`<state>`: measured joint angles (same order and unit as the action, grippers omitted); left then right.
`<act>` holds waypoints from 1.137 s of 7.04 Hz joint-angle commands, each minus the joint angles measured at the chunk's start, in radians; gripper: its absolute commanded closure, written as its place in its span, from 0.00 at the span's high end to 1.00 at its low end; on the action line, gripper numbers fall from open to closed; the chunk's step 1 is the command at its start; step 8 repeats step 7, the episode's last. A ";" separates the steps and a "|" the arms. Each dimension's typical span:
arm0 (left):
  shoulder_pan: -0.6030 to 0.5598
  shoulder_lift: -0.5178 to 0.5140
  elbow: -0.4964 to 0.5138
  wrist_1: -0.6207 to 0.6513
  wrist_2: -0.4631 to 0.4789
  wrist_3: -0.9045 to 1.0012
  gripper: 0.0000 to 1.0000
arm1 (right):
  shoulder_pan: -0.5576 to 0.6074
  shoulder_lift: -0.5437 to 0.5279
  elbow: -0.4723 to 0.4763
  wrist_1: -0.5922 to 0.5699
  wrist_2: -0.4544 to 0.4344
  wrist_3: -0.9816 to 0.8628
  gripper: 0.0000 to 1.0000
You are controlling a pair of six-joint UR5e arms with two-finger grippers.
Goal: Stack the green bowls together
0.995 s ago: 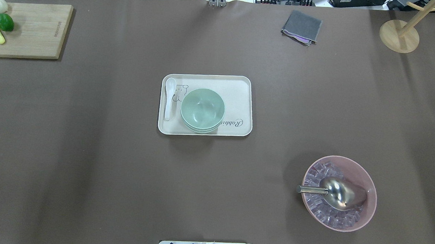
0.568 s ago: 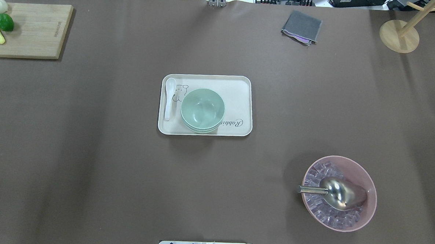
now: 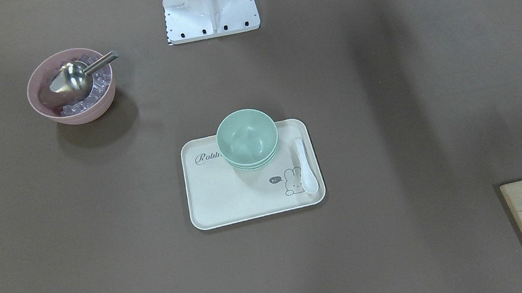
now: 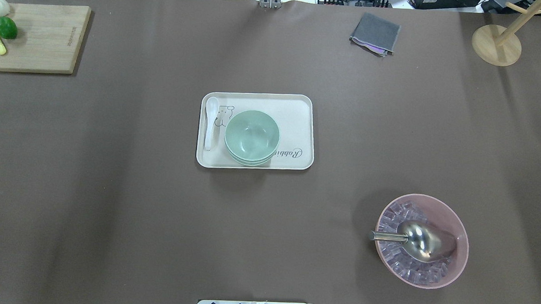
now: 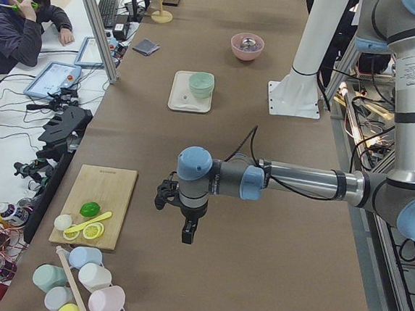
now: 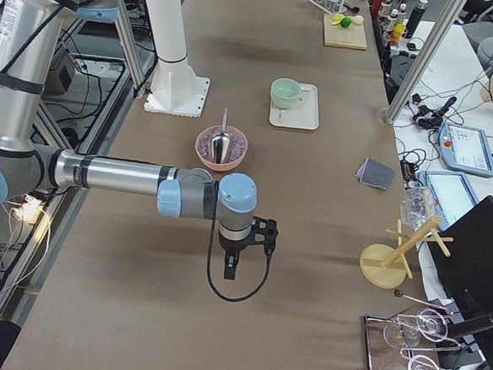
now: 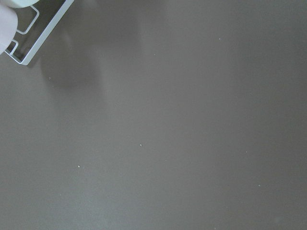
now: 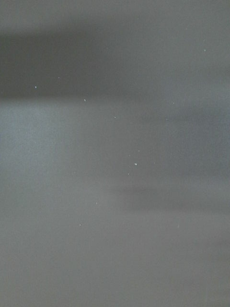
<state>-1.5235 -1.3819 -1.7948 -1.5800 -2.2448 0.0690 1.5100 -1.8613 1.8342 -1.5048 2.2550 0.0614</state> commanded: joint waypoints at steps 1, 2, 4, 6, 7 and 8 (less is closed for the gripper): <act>0.000 0.000 0.000 0.000 -0.002 0.000 0.98 | -0.001 -0.001 0.000 0.000 0.000 0.000 1.00; 0.000 0.000 0.000 0.000 -0.002 0.000 0.98 | -0.001 -0.001 0.000 -0.002 0.000 -0.003 1.00; 0.000 0.001 0.002 0.000 -0.005 0.002 0.98 | -0.001 -0.001 0.000 -0.002 -0.002 -0.006 1.00; 0.000 0.001 0.002 0.000 -0.007 0.002 0.98 | -0.005 -0.001 -0.001 -0.002 -0.006 -0.008 1.00; 0.000 0.001 0.002 0.000 -0.007 0.002 0.98 | -0.005 -0.003 -0.001 -0.002 -0.009 -0.008 1.00; 0.000 0.001 0.002 0.000 -0.007 0.002 0.98 | -0.005 -0.003 -0.001 -0.002 -0.009 -0.008 1.00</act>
